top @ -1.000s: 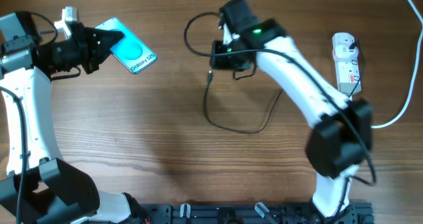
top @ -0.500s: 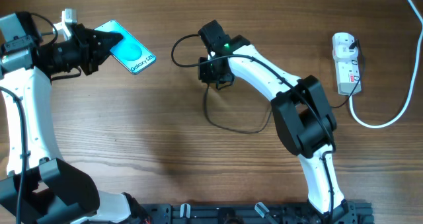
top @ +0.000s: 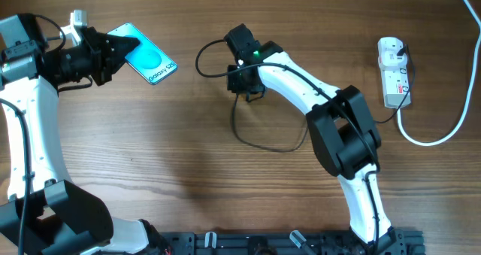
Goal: Plug charger to phone and switch on socket
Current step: 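Lower the right gripper onto the cable's USB-C end and grasp it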
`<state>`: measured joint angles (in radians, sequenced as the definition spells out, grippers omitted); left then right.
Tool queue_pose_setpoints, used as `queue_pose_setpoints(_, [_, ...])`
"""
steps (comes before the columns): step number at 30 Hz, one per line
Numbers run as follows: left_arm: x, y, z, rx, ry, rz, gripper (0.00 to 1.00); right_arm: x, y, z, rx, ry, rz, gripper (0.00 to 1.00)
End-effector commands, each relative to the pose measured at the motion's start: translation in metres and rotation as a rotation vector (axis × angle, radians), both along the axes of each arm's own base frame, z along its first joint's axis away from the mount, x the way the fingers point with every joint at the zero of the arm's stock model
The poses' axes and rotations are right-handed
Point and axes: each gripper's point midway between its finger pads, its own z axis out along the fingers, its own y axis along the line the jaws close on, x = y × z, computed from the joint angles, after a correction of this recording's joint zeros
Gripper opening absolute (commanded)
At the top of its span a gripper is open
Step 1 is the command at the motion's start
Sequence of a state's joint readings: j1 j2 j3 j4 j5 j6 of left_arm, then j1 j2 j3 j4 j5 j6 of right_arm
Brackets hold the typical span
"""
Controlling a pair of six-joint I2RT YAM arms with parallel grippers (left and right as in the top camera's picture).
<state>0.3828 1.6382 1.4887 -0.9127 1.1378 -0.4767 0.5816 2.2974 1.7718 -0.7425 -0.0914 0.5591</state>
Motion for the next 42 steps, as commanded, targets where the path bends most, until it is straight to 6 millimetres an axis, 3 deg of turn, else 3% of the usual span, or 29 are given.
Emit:
queue_pose_setpoints(1, [-0.003,-0.002,0.009,-0.010,-0.023,-0.006,0.04,-0.002,0.001,-0.016,-0.008,0.025,0.002,0.24])
queue_pose_setpoints(13, [-0.004,-0.002,0.008,-0.014,-0.013,-0.006,0.04,-0.009,0.004,-0.031,-0.025,0.048,0.015,0.23])
queue_pose_setpoints(16, [-0.004,-0.002,0.008,-0.014,-0.013,-0.006,0.04,-0.013,0.003,-0.041,-0.036,0.066,0.018,0.06])
queue_pose_setpoints(17, [-0.004,-0.002,0.008,-0.014,-0.013,-0.006,0.04,-0.013,0.003,-0.044,-0.042,0.070,0.017,0.05])
queue_pose_setpoints(21, [-0.004,-0.002,0.008,-0.014,-0.013,-0.006,0.04,-0.010,-0.029,-0.042,-0.211,0.042,-0.019,0.04])
queue_pose_setpoints(25, [-0.004,-0.002,0.008,-0.014,-0.013,-0.006,0.04,-0.009,-0.058,-0.019,-0.377,0.023,-0.029,0.04])
queue_pose_setpoints(29, [-0.004,-0.002,0.008,-0.016,-0.009,-0.006,0.04,-0.013,-0.064,-0.014,-0.414,0.040,-0.005,0.04])
queue_pose_setpoints(36, [-0.006,-0.003,0.007,-0.020,0.001,-0.006,0.04,-0.031,-0.026,-0.028,-0.280,0.079,0.046,0.05])
queue_pose_setpoints(42, [-0.006,-0.004,0.007,-0.020,0.001,-0.008,0.04,-0.053,-0.031,-0.061,-0.264,0.145,0.041,0.05])
